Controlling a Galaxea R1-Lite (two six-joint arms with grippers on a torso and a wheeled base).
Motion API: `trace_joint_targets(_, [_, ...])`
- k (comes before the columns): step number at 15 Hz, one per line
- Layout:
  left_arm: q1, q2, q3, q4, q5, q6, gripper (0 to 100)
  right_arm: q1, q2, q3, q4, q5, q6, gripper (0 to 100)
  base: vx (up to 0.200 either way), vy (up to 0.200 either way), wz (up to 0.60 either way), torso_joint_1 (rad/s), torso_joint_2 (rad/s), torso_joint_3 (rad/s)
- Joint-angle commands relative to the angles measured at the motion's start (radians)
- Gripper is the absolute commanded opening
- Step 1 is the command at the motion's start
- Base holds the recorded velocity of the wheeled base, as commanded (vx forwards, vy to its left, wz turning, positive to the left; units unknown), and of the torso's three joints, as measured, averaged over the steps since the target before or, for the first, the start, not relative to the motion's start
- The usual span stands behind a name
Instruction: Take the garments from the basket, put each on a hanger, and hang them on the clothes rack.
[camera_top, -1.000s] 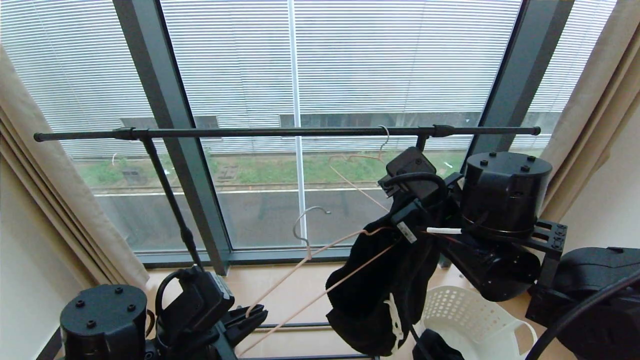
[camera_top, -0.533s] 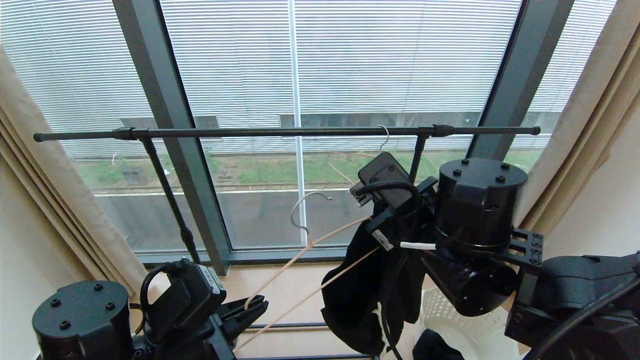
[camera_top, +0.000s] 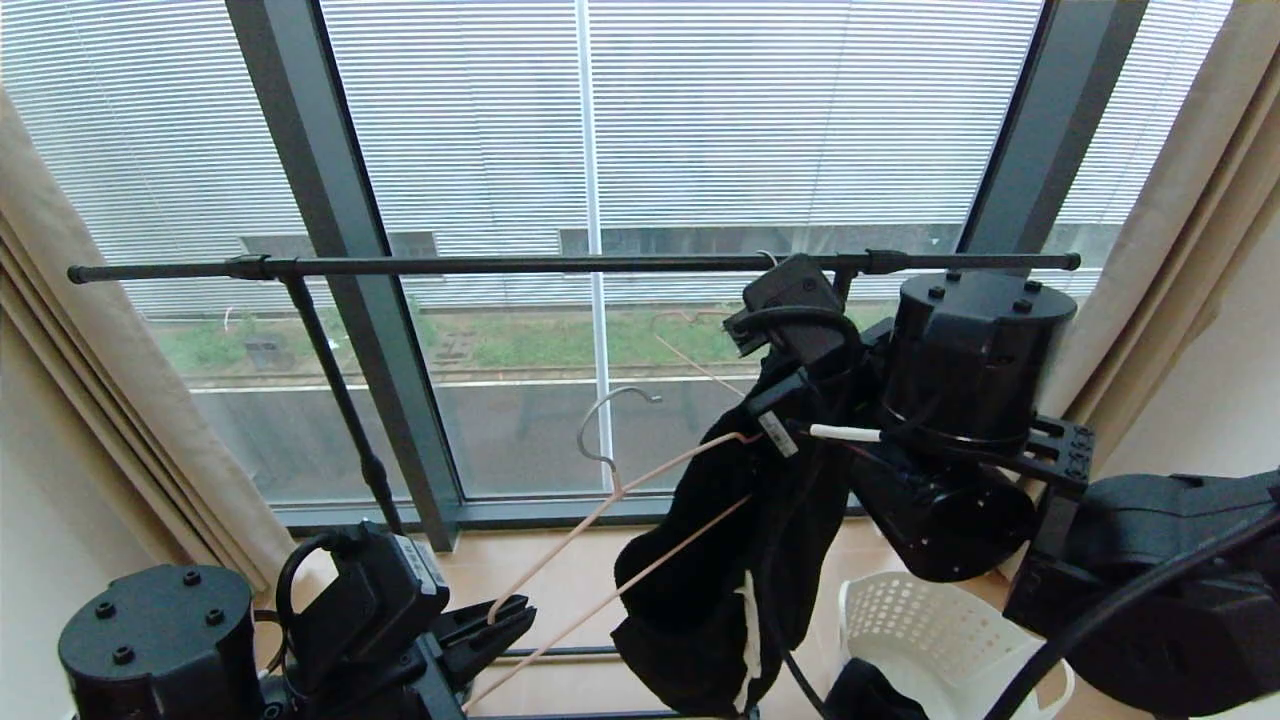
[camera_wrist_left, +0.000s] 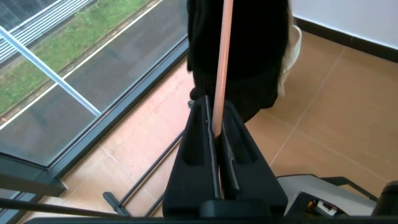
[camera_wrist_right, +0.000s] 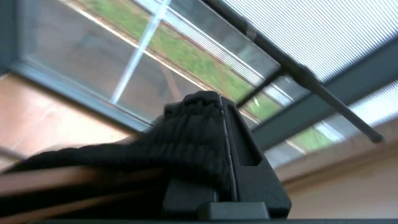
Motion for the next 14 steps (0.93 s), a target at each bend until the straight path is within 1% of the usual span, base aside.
trace_joint_targets(1, [0.000, 0.000, 0.001, 0.000, 0.000, 0.001, 0, -0.032, -0.001, -0.020, 0.001, 0.000, -0.002, 0, 0.000, 0.000, 0.00, 0.000, 0.00, 0.000])
trace_joint_targets(4, [-0.001, 0.000, 0.011, -0.002, -0.005, 0.002, 0, -0.032, 0.006, -0.063, 0.002, 0.000, 0.000, 0, 0.000, 0.000, 0.00, 0.000, 0.00, 0.000])
trace_joint_targets(8, [-0.006, 0.004, 0.008, -0.002, -0.014, 0.002, 0, 0.054, 0.003, -0.046, 0.001, -0.003, 0.014, 0, 0.000, 0.000, 0.00, 0.000, 0.00, 0.000])
trace_joint_targets(14, [-0.004, 0.009, 0.008, -0.002, -0.014, -0.001, 0, 0.153, 0.002, -0.023, -0.004, -0.005, 0.038, 0, 0.000, 0.000, 0.00, 0.000, 0.00, 0.000])
